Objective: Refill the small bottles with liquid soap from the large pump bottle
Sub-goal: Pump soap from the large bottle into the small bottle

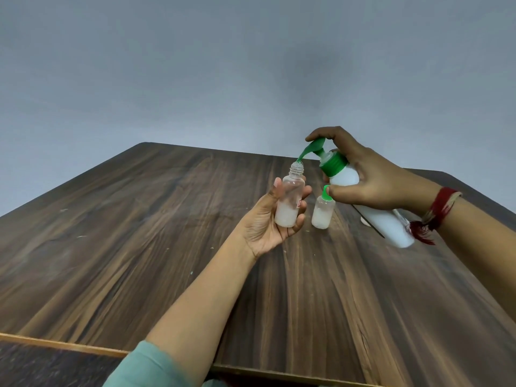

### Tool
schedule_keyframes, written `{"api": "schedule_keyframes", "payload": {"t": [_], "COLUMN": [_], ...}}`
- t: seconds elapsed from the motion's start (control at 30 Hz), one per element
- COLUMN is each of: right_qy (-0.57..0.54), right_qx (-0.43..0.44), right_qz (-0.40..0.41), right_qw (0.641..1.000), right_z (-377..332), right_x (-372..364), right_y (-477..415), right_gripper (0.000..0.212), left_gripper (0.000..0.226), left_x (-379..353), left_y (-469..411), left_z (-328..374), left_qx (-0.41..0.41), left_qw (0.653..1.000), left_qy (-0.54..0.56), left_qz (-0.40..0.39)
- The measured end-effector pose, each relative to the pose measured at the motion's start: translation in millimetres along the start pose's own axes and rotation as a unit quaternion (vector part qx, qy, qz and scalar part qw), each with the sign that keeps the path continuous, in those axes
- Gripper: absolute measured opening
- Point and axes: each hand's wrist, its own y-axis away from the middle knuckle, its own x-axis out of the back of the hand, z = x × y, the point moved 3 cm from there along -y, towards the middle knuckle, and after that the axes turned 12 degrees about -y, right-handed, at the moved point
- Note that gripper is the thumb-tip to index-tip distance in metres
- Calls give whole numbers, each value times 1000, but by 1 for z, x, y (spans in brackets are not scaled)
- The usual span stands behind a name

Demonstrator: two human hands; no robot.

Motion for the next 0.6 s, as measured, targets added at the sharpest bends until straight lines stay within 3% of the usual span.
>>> {"api": "schedule_keyframes", "payload": {"t": [0.3,0.6], "right_qy": [-10,-4], "right_qx": [16,-7], "right_qz": [20,-16], "right_qw": [1000,1000], "right_z": [-5,0], "right_x": [3,-4], "right_y": [-2,2], "right_gripper": [72,69], "left_gripper": [70,61], "left_x": [0,0], "left_y": [2,1], "left_z": [1,1], "left_qx": [5,-1], "left_qw": [1000,1000], "left_qy": [3,-13], "left_qz": [4,1]}}
